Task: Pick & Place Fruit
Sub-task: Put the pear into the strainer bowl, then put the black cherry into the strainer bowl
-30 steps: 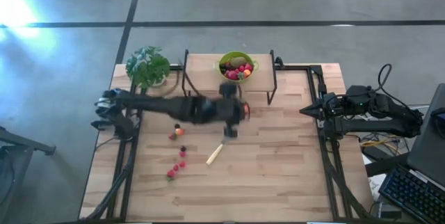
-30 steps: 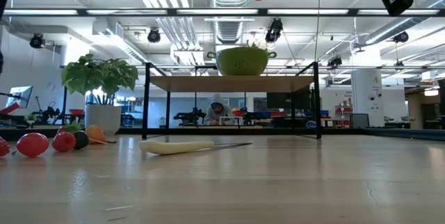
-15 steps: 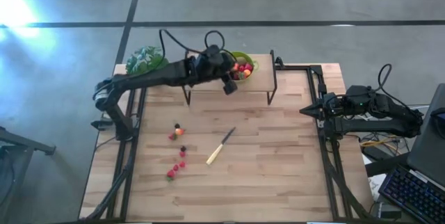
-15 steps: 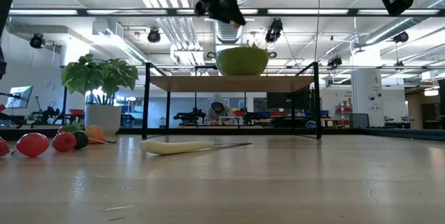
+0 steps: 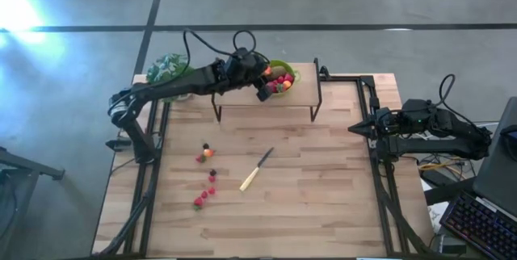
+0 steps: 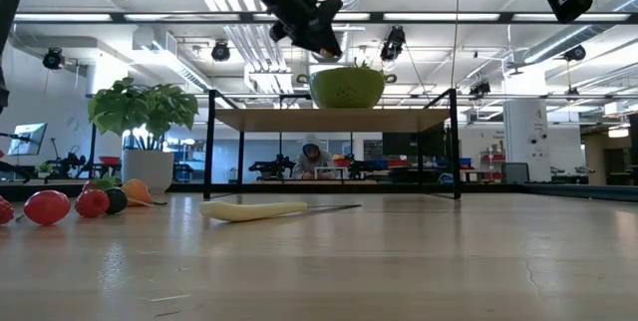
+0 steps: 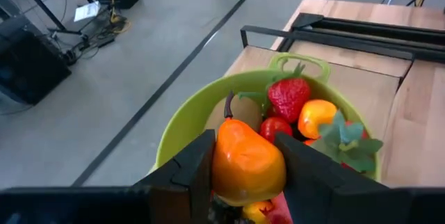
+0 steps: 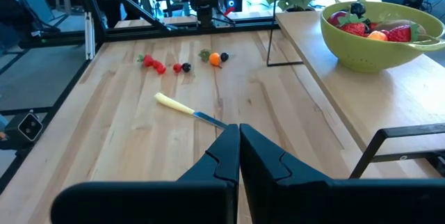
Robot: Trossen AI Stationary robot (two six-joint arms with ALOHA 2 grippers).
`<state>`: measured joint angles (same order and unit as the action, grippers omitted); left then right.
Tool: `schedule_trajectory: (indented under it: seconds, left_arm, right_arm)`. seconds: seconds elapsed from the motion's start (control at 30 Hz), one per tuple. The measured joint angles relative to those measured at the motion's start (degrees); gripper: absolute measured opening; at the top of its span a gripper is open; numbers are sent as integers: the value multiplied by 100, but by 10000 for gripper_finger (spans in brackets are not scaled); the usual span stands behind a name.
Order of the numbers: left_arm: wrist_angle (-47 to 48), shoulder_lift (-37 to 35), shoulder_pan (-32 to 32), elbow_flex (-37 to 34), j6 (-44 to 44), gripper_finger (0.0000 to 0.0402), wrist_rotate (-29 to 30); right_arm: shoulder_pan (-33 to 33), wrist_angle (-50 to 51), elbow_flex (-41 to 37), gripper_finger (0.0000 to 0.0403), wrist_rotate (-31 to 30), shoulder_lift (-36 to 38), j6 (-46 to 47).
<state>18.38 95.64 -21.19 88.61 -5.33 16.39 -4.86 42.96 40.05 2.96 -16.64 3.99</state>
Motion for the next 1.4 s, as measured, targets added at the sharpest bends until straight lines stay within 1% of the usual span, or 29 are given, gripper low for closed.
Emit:
schedule_trajectory:
  seconds: [0.23, 0.43, 0.9, 1.0, 1.13, 1.2, 1.3, 1.4]
  left_arm:
    - [-584, 0, -24, -364, -114, 144, -7]
    - [-610, 3, -48, -563, -211, 145, -5]
    - [-553, 4, -50, -601, -206, 147, -5]
    - [-570, 4, -50, -621, -203, 161, -5]
    - [-537, 4, -50, -637, -213, 196, -5]
    - [-530, 3, -48, -634, -382, 210, -5]
    - [-219, -21, 16, -476, -728, 220, 7]
    - [229, -126, 144, -191, -790, 221, 2]
  right_arm:
    - [2, 0, 0, 8, 0, 0, 0]
    - [0, 0, 0, 8, 0, 0, 0]
    - [0, 0, -1, 8, 0, 0, 0]
    - [0, 0, -1, 8, 0, 0, 0]
    - [1, 0, 0, 8, 0, 0, 0]
    - [0, 0, 0, 8, 0, 0, 0]
    - [2, 0, 0, 8, 0, 0, 0]
    - [2, -2, 0, 8, 0, 0, 0]
